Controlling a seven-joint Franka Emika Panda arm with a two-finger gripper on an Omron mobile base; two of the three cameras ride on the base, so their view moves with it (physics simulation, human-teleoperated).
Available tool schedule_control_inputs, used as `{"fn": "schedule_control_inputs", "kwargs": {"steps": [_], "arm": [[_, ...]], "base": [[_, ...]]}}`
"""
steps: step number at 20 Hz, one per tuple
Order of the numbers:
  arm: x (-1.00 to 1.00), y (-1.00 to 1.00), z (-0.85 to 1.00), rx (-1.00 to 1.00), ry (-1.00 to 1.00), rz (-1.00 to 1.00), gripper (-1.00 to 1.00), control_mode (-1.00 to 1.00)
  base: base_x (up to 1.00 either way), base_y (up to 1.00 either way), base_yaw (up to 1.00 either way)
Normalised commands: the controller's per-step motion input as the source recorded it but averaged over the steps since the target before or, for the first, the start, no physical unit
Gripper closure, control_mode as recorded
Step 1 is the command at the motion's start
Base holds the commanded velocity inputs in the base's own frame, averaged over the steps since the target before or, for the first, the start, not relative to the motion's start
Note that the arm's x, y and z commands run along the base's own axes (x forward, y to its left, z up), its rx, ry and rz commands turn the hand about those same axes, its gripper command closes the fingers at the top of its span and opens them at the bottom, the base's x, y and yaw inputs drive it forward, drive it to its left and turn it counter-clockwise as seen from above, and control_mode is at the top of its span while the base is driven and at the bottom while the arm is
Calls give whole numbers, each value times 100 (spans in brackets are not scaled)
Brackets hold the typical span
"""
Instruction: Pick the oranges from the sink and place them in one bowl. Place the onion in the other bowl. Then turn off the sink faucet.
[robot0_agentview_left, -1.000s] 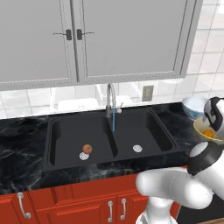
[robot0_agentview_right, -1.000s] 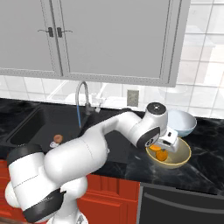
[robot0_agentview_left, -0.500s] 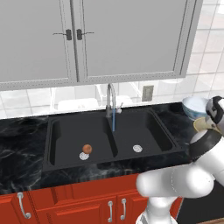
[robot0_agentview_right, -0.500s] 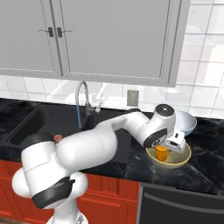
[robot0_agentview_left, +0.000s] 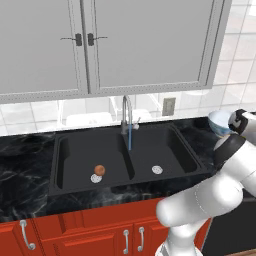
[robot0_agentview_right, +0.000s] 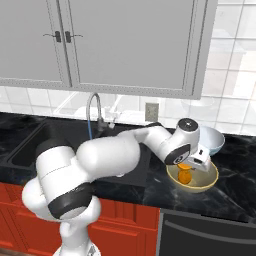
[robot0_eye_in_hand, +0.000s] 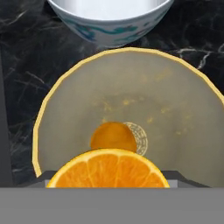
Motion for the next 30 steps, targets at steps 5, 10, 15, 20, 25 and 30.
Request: {"fn": "schedule_control_inputs", "kwargs": {"steps": [5,10,15,20,25,30], "arm": [[21,-17,-17,0,1,0,100,-100],[5,-31,-17,0,3,0,100,-100],[3,-29,-17,0,4,0,100,-100],[9,-3,-15,0,3,0,-100,-100],[0,0,2,0,0,0,-100,-100],[0,0,17,0,0,0,-100,-100]], "base": [[0,0,0],[0,0,0],[0,0,0],[0,0,0],[0,0,0],[0,0,0]]}}
